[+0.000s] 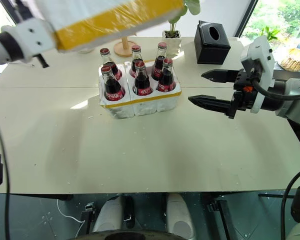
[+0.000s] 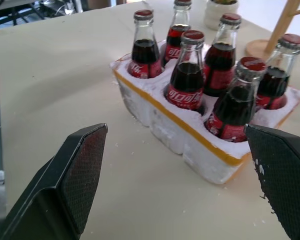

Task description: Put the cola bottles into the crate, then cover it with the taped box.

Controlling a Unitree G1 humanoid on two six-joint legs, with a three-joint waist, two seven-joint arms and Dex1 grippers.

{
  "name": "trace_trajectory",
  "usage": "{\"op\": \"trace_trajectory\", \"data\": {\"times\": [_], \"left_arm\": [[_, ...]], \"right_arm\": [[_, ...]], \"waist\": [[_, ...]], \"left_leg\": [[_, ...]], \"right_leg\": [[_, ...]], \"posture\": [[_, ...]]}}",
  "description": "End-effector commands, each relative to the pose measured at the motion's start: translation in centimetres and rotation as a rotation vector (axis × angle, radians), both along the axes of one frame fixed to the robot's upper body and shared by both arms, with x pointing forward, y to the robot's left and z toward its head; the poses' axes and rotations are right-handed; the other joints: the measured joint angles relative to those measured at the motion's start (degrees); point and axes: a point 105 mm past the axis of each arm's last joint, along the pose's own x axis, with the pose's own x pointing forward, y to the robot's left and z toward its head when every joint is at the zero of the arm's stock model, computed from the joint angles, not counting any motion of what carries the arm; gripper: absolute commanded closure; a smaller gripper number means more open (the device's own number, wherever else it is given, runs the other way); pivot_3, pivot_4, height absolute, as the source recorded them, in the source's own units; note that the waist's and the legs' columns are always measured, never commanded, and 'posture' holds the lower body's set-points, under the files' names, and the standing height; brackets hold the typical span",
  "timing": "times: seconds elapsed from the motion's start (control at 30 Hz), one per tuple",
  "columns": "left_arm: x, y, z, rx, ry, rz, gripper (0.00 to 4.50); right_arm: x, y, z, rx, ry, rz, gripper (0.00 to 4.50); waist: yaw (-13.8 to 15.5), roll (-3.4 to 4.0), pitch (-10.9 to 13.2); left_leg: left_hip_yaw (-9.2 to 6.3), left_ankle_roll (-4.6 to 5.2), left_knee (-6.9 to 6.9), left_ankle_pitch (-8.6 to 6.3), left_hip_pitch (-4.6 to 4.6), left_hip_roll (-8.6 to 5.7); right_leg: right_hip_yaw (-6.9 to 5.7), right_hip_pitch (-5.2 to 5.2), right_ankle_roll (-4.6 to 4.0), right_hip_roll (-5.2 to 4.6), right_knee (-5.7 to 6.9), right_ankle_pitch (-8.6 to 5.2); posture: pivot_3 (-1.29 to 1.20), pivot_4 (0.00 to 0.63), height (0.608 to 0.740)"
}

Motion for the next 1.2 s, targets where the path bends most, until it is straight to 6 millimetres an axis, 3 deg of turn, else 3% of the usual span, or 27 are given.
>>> {"op": "trace_trajectory", "data": {"times": [0.03, 0.2, 0.33, 0.47, 0.57, 0.73, 0.83, 1.03, 1.1, 1.2], "left_arm": [[-0.6, -1.2, 0.9, 0.161, -0.155, 0.056, 4.09], [-0.5, -1.6, -2.8, 0.35, -0.12, 0.097, 4.09], [-0.9, -0.8, -3.1, 0.407, -0.127, 0.136, 4.09], [-1.3, -2.0, -4.7, 0.381, -0.106, 0.068, 4.09], [-1.6, -2.4, -6.0, 0.359, -0.067, 0.043, 2.83], [-2.1, -1.6, -7.0, 0.368, -0.029, 0.057, 0.28], [-2.9, -0.9, -7.5, 0.347, 0.013, 0.062, 0.28], [-6.0, -0.5, -8.9, 0.077, 0.189, 0.029, 0.28], [-7.0, 0.4, -9.4, -0.154, 0.316, 0.052, 0.28], [-8.1, 1.9, -9.2, -0.652, 0.574, 0.032, 0.28]], "right_arm": [[-0.5, -0.1, 1.7, 0.053, -0.05, -0.004, 0.0], [-0.5, -0.2, 1.7, 0.061, -0.053, -0.019, 0.0], [-0.4, -0.3, 1.8, 0.073, -0.056, -0.035, 0.0], [-0.3, 0.0, 1.7, 0.081, -0.057, -0.033, 0.0], [0.0, 0.0, 1.7, 0.085, -0.056, -0.037, 0.0], [0.1, -0.3, 0.6, 0.016, -0.041, -0.038, 0.0], [0.2, -0.9, -0.1, -0.018, -0.037, -0.051, 0.0], [0.8, -2.3, -1.1, -0.03, -0.015, -0.097, 0.0], [0.9, -2.8, -1.5, -0.036, -0.002, -0.105, 0.0], [1.1, -3.4, -1.8, -0.047, 0.007, -0.113, 0.0]], "waist": [[0.0, 0.02, 0.0], [0.2, 0.03, 0.0], [0.2, 0.02, 0.0], [0.2, 0.05, 0.0], [0.2, 0.05, 0.0], [0.3, 0.05, 0.0], [0.3, 0.04, 0.0], [0.2, 0.05, 0.0], [0.2, 0.05, 0.0], [0.2, 0.04, 0.0]], "left_leg": [[-0.01, 0.0, 0.0, 0.0, 0.02, 0.0], [-0.03, 0.0, -0.01, 0.0, 0.04, 0.0], [-0.05, 0.01, 0.0, 0.0, 0.01, 0.0], [-0.05, 0.01, 0.0, -0.01, 0.02, 0.0], [-0.06, 0.03, 0.0, -0.02, 0.05, 0.0], [-0.06, 0.03, 0.01, -0.02, 0.04, -0.01], [-0.08, 0.04, 0.01, -0.02, 0.04, -0.01], [-0.08, 0.05, 0.01, -0.03, 0.08, 0.0], [-0.08, 0.05, 0.01, -0.03, 0.09, 0.0], [-0.13, 0.05, 0.04, -0.03, 0.16, -0.01]], "right_leg": [[0.0, 0.01, 0.0, 0.02, 0.0, 0.0], [0.02, 0.03, 0.0, 0.01, 0.02, 0.0], [0.01, 0.03, -0.01, 0.0, 0.01, 0.0], [0.01, 0.04, -0.01, -0.01, 0.01, 0.0], [0.01, 0.06, -0.01, 0.0, 0.01, 0.0], [0.01, 0.07, 0.0, -0.02, 0.0, 0.0], [0.0, 0.09, 0.0, -0.03, -0.02, -0.01], [0.0, 0.11, 0.0, -0.02, -0.02, -0.01], [0.0, 0.13, 0.01, -0.02, -0.02, -0.01], [-0.02, 0.24, 0.02, -0.01, -0.02, -0.02]], "posture": [[0.0, 0.15, 0.74], [0.0, 0.15, 0.74], [0.0, 0.15, 0.74], [0.0, 0.15, 0.74], [0.0, 0.15, 0.74], [0.0, 0.15, 0.74], [0.0, 0.15, 0.74], [0.0, 0.15, 0.74], [0.0, 0.15, 0.74], [0.0, 0.15, 0.74]]}}
